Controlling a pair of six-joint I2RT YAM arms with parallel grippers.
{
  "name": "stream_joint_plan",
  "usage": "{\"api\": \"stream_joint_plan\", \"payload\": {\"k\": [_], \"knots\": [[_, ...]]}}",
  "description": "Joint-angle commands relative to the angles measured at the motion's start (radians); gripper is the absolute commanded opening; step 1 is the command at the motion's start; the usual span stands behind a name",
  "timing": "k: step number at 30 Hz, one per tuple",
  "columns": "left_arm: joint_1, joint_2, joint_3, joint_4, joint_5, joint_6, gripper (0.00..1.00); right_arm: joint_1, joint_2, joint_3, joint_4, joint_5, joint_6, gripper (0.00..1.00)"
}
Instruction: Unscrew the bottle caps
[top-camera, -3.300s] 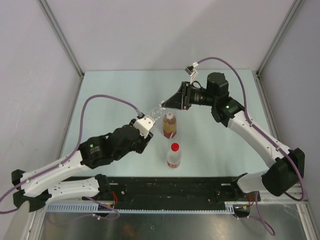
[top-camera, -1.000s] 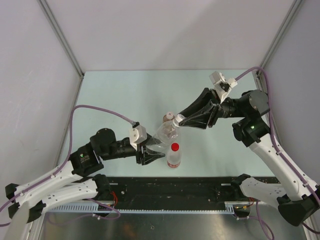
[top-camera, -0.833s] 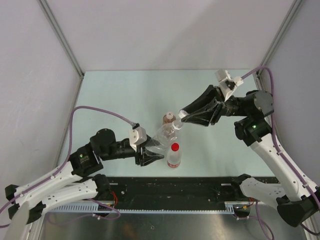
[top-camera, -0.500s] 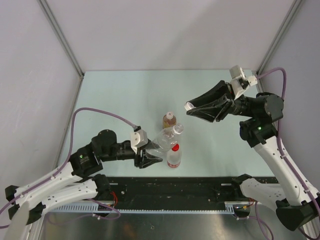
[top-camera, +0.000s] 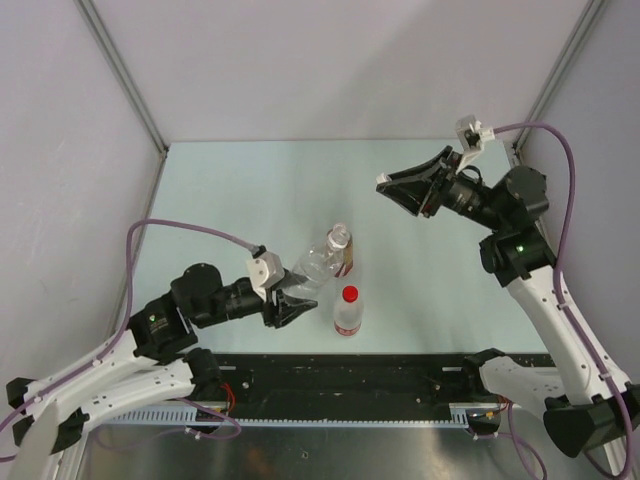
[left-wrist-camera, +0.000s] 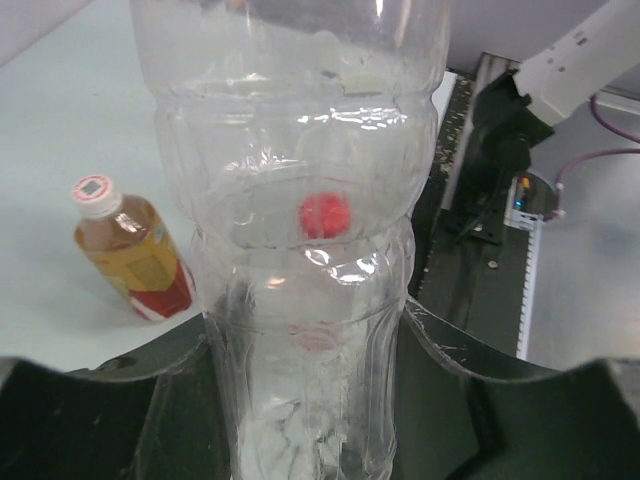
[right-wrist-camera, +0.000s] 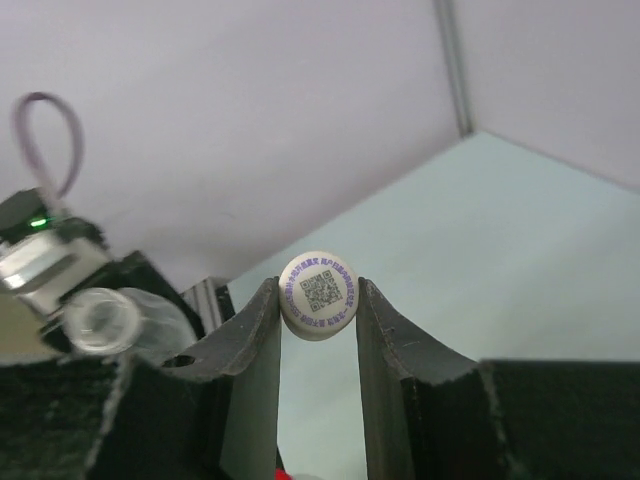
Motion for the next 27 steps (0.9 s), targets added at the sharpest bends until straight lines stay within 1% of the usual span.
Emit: {"api": "stream_joint_plan", "payload": {"k": [1,5,8,12,15,18,21,24,25,27], "knots": [[0.006,-0.025,-0.013,0.014,-0.153,-0.004,0.0,-0.027,0.057,0.02,-0.233,0.163,-0.064,0.11],[0.005,-0.036,-0.023,0.014,-0.24,-0.022,0.0,-0.031,0.107,-0.02,-0.364,0.305,-0.11,0.12],[0.005,-0.04,-0.03,0.014,-0.262,-0.03,0.0,-0.032,0.14,-0.087,-0.404,0.381,-0.135,0.12],[0.006,-0.035,-0.035,0.013,-0.27,-0.035,0.0,-0.032,0.18,-0.206,-0.4,0.452,-0.146,0.12],[0.005,-0.031,-0.036,0.013,-0.273,-0.036,0.0,-0.029,0.222,-0.278,-0.395,0.532,-0.142,0.13],[0.005,-0.026,-0.037,0.013,-0.283,-0.034,0.0,-0.011,0.267,-0.329,-0.385,0.627,-0.15,0.14],[0.005,-0.023,-0.041,0.015,-0.295,-0.033,0.0,-0.007,0.329,-0.357,-0.369,0.656,-0.145,0.15],[0.005,-0.022,-0.041,0.014,-0.301,-0.033,0.0,-0.006,0.389,-0.362,-0.356,0.652,-0.132,0.22],[0.005,-0.023,-0.042,0.014,-0.302,-0.035,0.0,-0.007,0.404,-0.363,-0.351,0.649,-0.125,0.26],[0.006,-0.028,-0.043,0.014,-0.304,-0.037,0.0,-0.006,0.42,-0.363,-0.342,0.643,-0.114,0.39]]}}
